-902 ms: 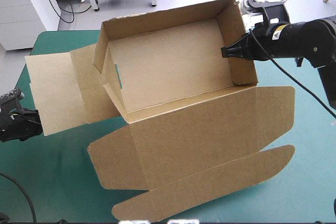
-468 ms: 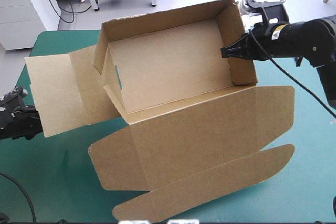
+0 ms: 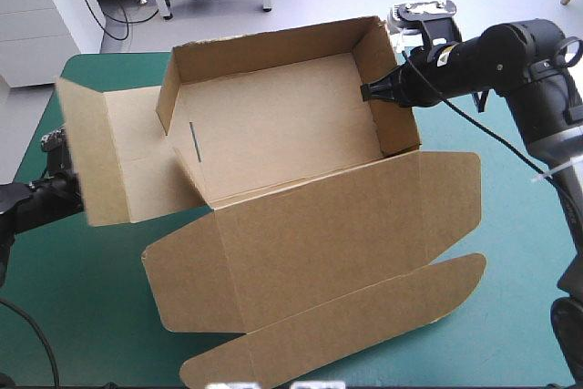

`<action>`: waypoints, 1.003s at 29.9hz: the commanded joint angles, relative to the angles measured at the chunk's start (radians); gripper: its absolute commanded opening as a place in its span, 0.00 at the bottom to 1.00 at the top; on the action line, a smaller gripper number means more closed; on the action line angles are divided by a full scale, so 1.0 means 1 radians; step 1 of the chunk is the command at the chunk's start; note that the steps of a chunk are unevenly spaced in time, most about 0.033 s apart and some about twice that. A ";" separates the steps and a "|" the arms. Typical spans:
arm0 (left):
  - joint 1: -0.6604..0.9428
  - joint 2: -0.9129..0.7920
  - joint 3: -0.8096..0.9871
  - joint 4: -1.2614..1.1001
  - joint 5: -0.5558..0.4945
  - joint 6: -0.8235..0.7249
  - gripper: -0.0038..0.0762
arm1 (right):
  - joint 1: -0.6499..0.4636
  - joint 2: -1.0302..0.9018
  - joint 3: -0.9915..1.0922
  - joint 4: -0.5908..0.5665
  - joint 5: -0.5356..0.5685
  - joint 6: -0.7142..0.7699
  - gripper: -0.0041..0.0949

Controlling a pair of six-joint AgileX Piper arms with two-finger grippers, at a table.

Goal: Fold the box

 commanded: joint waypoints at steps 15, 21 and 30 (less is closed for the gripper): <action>-0.080 -0.021 -0.031 -0.434 0.277 0.216 0.82 | -0.004 0.017 -0.015 -0.011 -0.130 0.006 0.04; -0.084 -0.021 -0.030 -0.496 0.287 0.213 0.82 | -0.003 0.017 -0.015 -0.025 -0.132 0.006 0.04; -0.088 -0.023 -0.034 -0.529 0.287 0.196 0.82 | 0.000 0.017 0.052 -0.047 -0.167 0.006 0.04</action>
